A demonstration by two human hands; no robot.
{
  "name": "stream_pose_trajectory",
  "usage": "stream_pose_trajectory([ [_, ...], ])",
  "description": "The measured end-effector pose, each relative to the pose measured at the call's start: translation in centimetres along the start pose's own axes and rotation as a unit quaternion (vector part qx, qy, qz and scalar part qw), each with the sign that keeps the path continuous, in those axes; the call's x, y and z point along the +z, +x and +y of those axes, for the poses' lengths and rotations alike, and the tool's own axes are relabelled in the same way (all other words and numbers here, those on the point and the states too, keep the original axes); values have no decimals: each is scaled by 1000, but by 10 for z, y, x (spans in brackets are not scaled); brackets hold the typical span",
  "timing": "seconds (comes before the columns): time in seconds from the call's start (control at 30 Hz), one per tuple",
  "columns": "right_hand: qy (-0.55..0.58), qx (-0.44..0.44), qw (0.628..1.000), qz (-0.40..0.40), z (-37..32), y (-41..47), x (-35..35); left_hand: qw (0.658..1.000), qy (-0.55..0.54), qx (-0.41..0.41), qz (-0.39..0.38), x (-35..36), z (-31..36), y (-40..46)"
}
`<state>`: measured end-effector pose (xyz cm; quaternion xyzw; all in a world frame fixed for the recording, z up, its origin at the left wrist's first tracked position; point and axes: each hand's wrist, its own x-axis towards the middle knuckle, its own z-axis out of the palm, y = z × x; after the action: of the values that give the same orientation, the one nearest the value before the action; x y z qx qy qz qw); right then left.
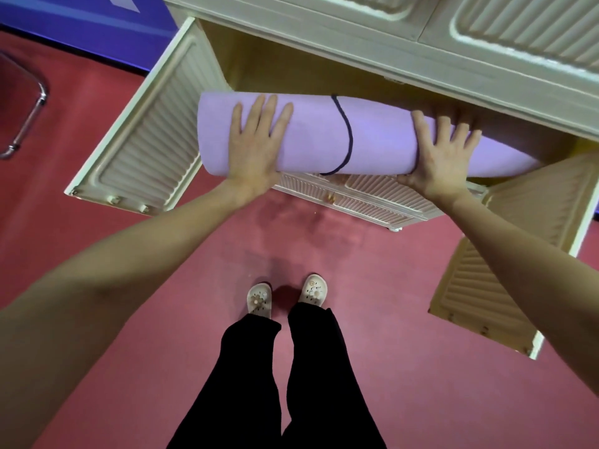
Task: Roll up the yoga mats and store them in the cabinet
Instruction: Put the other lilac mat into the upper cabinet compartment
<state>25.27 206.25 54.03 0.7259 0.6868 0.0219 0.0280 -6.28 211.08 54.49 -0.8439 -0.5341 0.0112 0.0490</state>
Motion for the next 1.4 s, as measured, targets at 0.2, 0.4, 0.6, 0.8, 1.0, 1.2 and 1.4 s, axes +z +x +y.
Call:
stream_pose_trajectory([
  [0.2,23,35,999,12,-2,14,13,997,1,-63,32,18,14,34],
  [0.4,9,28,998,62,5,13,27,990,-21,-52,129,42,12,34],
  [0.6,2,31,998,63,6,15,27,990,-18,-38,132,43,10,31],
  [0.8,12,30,998,56,3,17,29,989,-2,-38,140,42,8,27],
  [1.0,9,29,998,55,0,19,28,988,2,-43,151,38,6,21],
  [1.2,4,6,1000,12,-5,25,19,976,21,-64,209,42,13,-3],
  [1.4,-3,37,999,-11,1,32,10,980,8,-61,188,48,13,17],
])
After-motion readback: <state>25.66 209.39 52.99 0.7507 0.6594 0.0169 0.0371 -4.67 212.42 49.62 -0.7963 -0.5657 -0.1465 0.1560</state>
